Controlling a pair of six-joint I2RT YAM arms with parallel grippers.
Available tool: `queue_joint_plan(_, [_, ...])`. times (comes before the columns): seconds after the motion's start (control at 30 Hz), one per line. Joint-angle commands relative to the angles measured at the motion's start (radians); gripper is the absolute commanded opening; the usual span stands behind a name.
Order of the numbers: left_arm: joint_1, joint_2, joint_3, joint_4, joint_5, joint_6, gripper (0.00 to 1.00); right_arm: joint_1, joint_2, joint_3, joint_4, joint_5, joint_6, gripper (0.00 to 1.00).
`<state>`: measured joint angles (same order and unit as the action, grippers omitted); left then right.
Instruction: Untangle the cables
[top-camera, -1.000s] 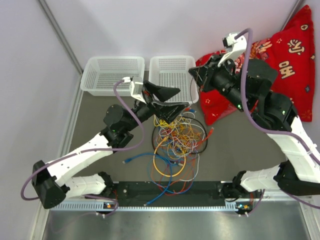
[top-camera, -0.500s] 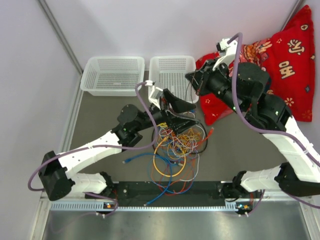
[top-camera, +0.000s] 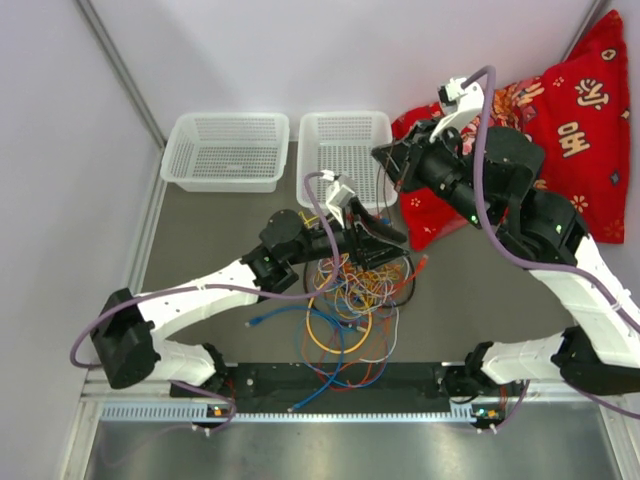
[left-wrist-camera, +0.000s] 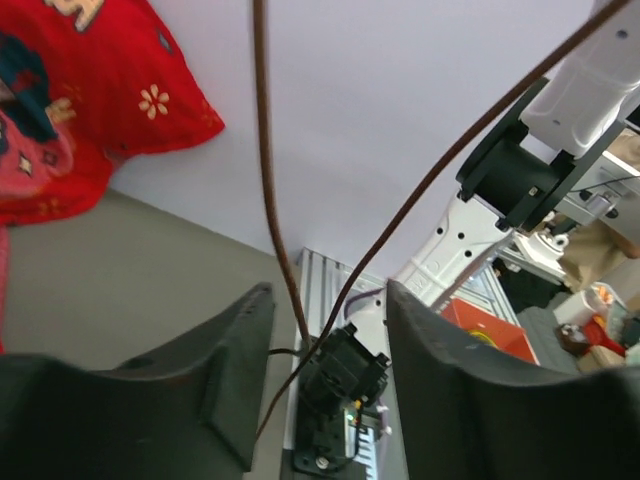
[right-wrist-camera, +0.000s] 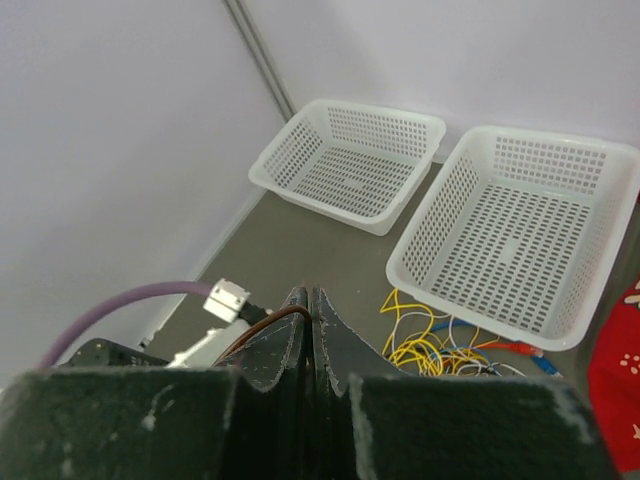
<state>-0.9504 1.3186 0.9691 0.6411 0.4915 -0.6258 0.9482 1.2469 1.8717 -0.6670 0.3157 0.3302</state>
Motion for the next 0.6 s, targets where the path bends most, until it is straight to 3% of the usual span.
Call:
queue_joint_plan(0.0, [-0.016,0.028,0.022,0.025,0.018,0.015,0.44,0.0,-0.026,-0.016,0.046,-0.018,0.015,0.0])
queue_joint_plan(0.03, [-0.017,0.033,0.028,0.022,0.016,0.017,0.37,0.0,-0.027,-0.017,0.043,-0.02,0.015,0.0])
queue_joint_plan(0.07, [-0.017,0.04,0.033,0.017,0.018,0.026,0.18,0.0,-0.033,-0.025,0.043,-0.017,0.015,0.0])
queue_joint_plan(0.1, [-0.017,0.039,0.051,0.006,0.015,0.034,0.06,-0.002,-0.04,-0.029,0.043,-0.012,0.016,0.0])
queue_joint_plan(0.17, [-0.017,0.025,0.074,-0.093,-0.028,0.078,0.0,0.0,-0.053,-0.055,0.044,0.012,0.012,0.04])
queue_joint_plan(0.2, [-0.016,0.018,0.089,-0.113,-0.051,0.093,0.0,0.0,-0.072,-0.066,0.047,0.025,0.007,0.18])
queue_joint_plan(0.23, [-0.013,-0.001,0.097,-0.141,-0.07,0.119,0.0,0.0,-0.081,-0.077,0.047,0.034,0.007,0.58])
queue_joint_plan(0.3, [-0.002,-0.013,0.146,-0.242,-0.139,0.135,0.0,0.0,-0.119,-0.121,0.053,0.075,0.006,0.98])
queue_joint_plan(0.4, [0.053,-0.004,0.254,-0.403,-0.195,0.12,0.0,0.0,-0.162,-0.19,0.052,0.144,0.024,0.99])
queue_joint_plan(0.57, [0.251,0.04,0.393,-0.532,-0.235,-0.004,0.0,0.0,-0.337,-0.374,0.09,0.31,0.078,0.99])
